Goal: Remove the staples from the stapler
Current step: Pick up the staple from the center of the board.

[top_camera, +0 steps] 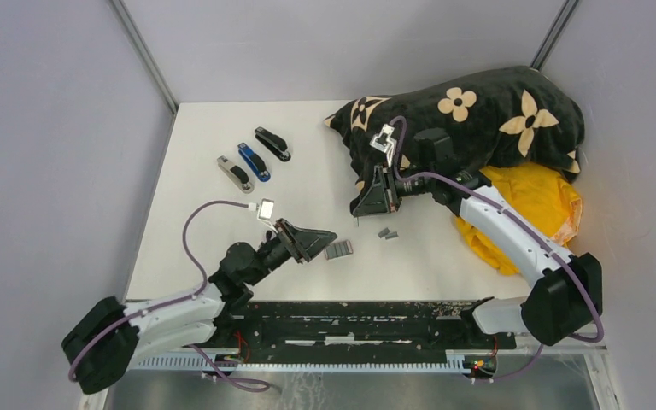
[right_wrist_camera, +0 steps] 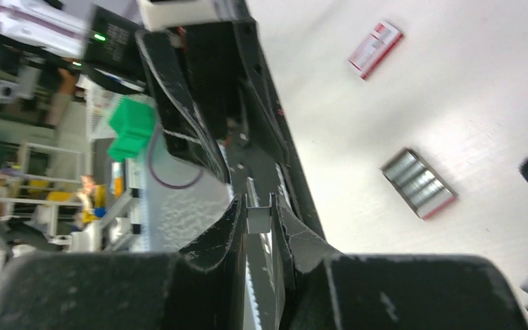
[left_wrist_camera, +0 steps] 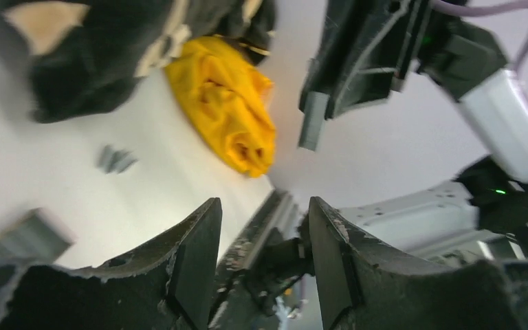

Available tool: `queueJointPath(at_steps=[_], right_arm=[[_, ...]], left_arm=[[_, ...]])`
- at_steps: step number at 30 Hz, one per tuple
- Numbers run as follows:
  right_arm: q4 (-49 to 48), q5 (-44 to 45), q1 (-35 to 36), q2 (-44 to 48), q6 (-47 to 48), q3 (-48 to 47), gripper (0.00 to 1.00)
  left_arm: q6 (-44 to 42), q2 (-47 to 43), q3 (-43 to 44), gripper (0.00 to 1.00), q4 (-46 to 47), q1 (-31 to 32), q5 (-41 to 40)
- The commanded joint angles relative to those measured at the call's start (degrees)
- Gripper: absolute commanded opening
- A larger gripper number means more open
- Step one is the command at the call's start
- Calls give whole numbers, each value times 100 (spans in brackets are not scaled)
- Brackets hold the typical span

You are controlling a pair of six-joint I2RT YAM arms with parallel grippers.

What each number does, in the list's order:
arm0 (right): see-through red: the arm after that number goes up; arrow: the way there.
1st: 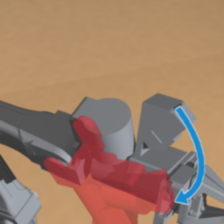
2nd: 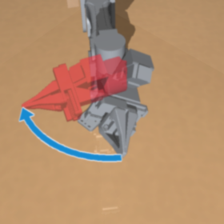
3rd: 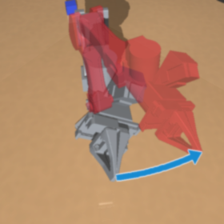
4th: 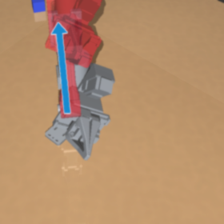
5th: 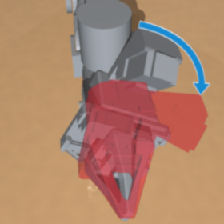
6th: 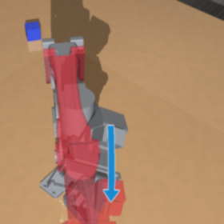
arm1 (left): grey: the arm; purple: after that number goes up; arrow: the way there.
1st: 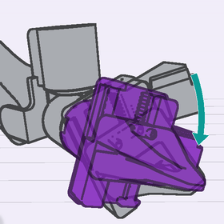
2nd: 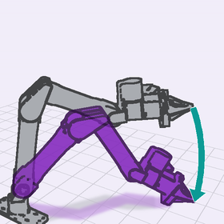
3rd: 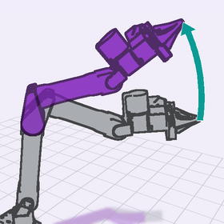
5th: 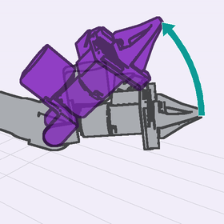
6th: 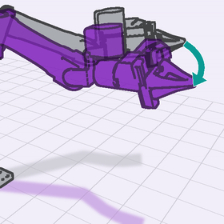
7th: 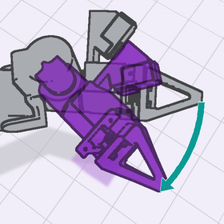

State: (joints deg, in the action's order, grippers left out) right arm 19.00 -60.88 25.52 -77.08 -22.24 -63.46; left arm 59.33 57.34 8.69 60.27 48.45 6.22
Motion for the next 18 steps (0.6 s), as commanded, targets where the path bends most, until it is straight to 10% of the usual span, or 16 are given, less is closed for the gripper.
queueJointPath(at_steps=[1,7,18], right_arm=[[1681,1523,577,28,1692,-487,19],[2326,3254,1528,-933,1886,-883,20],[2218,4600,2193,-2482,687,-1511,21]], left_arm=[[-1486,-1494,61,58,-3783,-28,-1535],[-1654,-2695,-327,52,-4936,-29,-2686],[-1615,-1887,-444,46,-4713,-29,-2980]])
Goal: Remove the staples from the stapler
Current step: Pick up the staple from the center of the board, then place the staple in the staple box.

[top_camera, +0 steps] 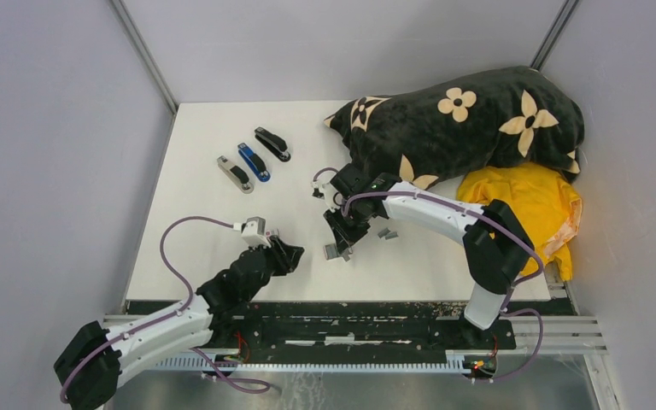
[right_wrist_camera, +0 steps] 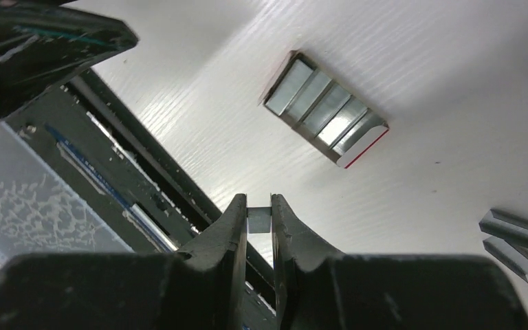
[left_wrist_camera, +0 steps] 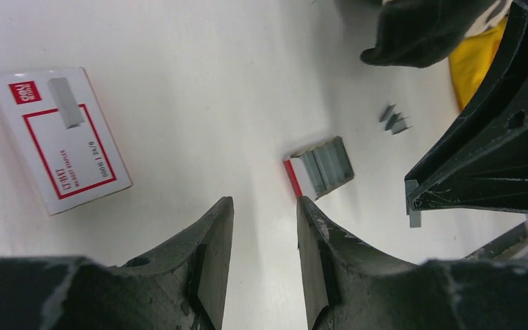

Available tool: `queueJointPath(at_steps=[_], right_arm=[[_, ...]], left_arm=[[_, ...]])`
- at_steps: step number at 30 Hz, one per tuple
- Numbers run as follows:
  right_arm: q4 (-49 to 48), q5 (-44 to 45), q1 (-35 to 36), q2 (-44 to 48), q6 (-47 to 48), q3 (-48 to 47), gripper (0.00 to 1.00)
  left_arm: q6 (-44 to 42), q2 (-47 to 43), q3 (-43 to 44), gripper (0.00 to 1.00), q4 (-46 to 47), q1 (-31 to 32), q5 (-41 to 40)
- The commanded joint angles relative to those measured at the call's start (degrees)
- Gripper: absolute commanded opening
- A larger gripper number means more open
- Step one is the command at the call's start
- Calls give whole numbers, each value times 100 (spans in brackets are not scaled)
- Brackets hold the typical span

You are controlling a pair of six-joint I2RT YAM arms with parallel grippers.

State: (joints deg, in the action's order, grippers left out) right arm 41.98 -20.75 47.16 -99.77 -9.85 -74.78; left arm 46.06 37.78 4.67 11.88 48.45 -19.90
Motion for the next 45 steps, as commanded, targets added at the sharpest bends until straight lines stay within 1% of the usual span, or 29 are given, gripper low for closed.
queueJointPath(at_steps=[1,7,10,20,35,45], right_arm=[[-113,590,35,-287,-656,-413,21],[-260,583,99,-693,-1111,-636,21],[-295,779,148,-835,-1292,-690,21],[-512,1163,188,-951,-1822,-572,22],[-541,1535,257,-1162,-2056,-655,23],[-507,1531,268,-1262,-2047,-755,24]], left_arm=[[-291,64,-77,46,154,-26,-409],[-282,-67,-273,46,307,-28,-561],[-249,-85,-346,46,385,-28,-619],[-216,-104,-431,46,491,-30,-686],[-177,38,-449,46,622,-28,-647],[-177,64,-449,46,636,-28,-649]])
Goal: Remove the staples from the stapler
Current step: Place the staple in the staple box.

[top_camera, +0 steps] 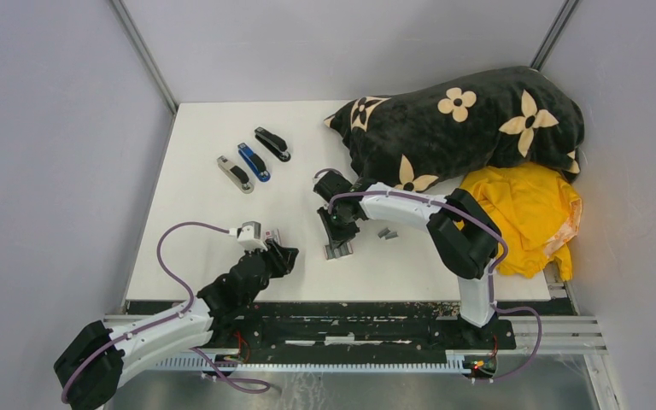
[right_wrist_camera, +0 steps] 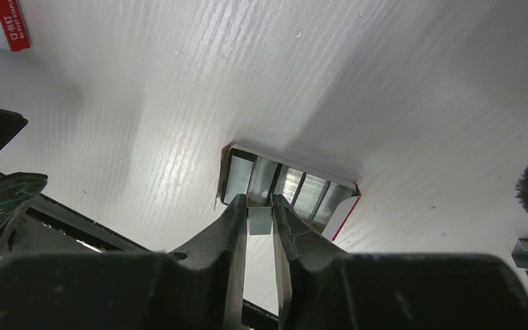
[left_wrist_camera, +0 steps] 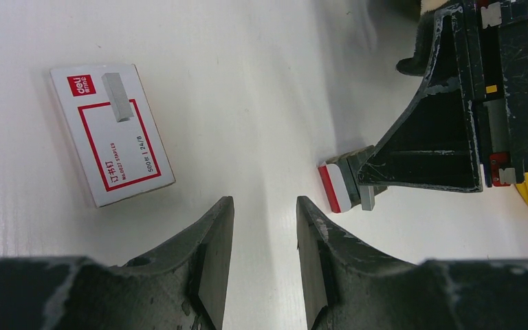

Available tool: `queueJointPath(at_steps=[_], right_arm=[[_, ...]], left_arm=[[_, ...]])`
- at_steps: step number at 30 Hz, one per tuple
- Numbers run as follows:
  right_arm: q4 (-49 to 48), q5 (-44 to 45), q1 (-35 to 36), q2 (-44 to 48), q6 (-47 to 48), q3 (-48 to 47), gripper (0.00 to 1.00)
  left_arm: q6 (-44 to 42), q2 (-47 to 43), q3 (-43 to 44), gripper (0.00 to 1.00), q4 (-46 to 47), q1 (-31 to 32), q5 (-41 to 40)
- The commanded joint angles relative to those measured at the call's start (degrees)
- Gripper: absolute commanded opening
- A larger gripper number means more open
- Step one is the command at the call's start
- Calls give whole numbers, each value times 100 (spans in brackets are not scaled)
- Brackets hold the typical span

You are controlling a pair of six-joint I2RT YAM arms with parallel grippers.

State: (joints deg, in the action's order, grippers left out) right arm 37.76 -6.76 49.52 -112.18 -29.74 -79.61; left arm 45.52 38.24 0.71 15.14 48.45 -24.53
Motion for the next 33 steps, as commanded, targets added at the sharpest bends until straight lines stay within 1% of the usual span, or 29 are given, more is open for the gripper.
queueJointPath(at_steps=[1,33], right_arm=[[-71,124,32,-23,-58,-288,24],[-21,177,32,-169,-9,-388,26]], left_arm=[[-130,25,-53,46,310,-26,-176],[-124,35,-53,46,350,-30,-148]])
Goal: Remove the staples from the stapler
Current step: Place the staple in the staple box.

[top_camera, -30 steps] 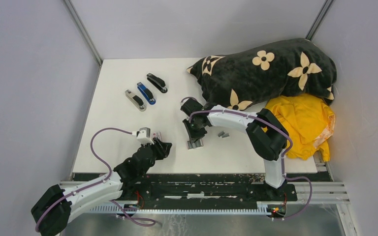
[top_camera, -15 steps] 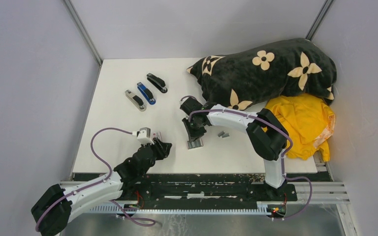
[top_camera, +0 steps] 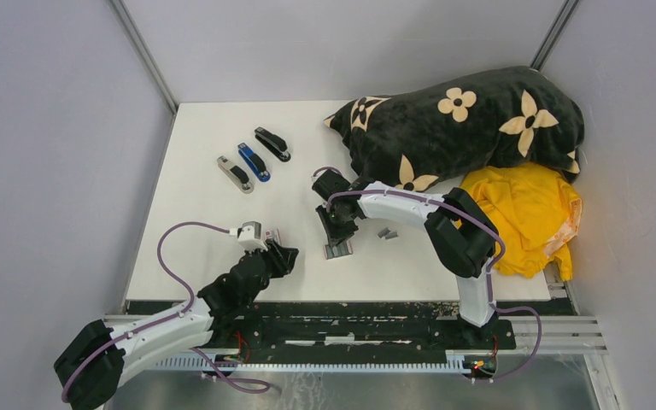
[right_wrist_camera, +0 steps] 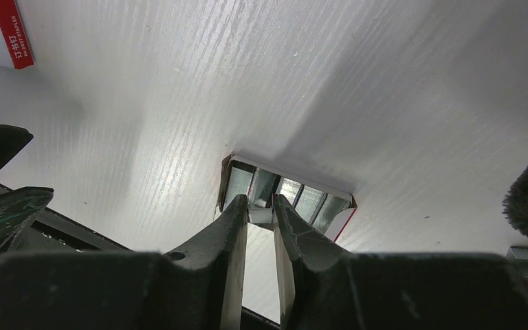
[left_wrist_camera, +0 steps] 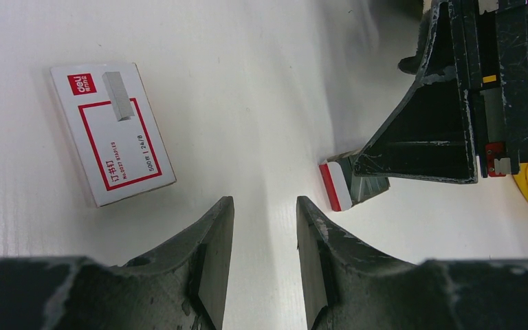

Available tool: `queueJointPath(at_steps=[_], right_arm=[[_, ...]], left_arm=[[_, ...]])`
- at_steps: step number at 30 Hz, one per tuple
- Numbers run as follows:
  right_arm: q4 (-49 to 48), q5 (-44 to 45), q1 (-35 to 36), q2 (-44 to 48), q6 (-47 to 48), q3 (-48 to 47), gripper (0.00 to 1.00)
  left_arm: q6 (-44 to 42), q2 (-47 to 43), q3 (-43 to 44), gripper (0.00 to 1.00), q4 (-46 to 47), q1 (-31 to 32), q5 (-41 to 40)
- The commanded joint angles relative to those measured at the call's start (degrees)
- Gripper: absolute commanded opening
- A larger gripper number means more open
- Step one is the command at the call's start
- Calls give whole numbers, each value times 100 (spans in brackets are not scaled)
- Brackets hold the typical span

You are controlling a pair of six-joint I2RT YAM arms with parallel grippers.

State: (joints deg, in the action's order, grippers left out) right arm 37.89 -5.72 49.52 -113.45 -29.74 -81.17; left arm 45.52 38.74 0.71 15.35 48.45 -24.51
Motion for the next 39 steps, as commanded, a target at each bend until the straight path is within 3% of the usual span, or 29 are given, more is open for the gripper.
queueJointPath(at_steps=[1,17,24,30,39], right_arm=[[-41,66,32,-39,-6,-231,26],[-118,-43,32,118,20,-99,28],[-250,-141,25,249,5,105,30],[-299,-163,6,318,-33,201,33],[-361,-282,-34,415,-140,321,34]], left_arm=[[-123,-11,-61,46,328,-31,-146],[-122,-18,-49,46,347,-28,-67],[39,108,-53,45,669,-24,365],[234,998,61,32,1275,-24,744],[271,2257,334,26,1924,-29,1139]])
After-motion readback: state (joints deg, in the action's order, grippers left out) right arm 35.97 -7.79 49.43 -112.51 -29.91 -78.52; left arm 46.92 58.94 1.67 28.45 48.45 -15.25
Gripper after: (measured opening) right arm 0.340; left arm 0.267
